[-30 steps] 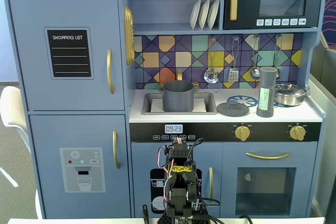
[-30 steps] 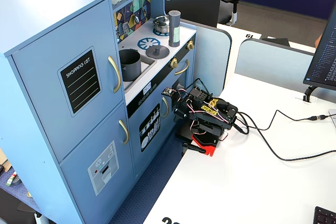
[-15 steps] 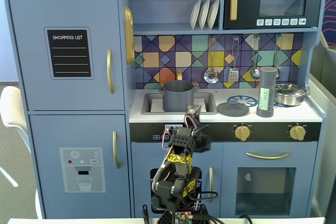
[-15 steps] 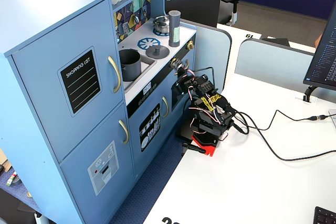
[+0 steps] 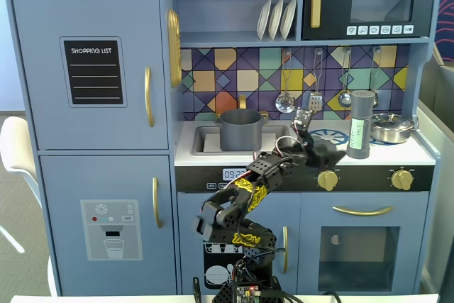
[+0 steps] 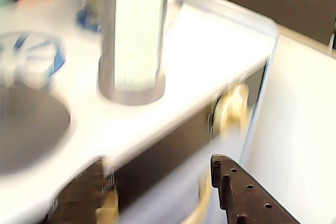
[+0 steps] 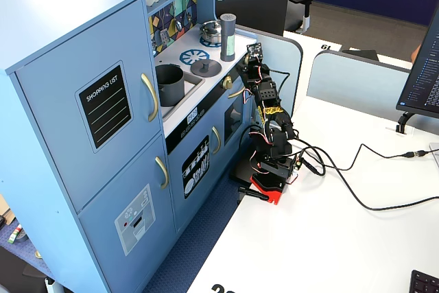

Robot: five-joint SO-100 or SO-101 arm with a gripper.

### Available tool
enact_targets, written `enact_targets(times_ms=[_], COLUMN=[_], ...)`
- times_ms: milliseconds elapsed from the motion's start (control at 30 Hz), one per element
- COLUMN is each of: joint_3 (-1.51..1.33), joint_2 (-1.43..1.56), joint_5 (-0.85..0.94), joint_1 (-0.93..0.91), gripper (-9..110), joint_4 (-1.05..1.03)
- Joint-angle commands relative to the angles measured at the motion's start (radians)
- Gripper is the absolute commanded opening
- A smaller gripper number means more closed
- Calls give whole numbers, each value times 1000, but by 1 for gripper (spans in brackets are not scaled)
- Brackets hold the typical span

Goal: Put salt in the gray recipient

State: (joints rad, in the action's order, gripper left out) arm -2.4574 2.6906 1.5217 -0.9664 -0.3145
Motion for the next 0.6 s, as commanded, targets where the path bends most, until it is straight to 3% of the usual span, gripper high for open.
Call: enact_targets(times_ms=[0,300,567], joint_3=[89,318,491], joint_2=[-91,-425,-676], joint_5=[-8,-25,-38], joint_1=[5,8,8], gripper=[42,52,51], joint_4=[181,333,417])
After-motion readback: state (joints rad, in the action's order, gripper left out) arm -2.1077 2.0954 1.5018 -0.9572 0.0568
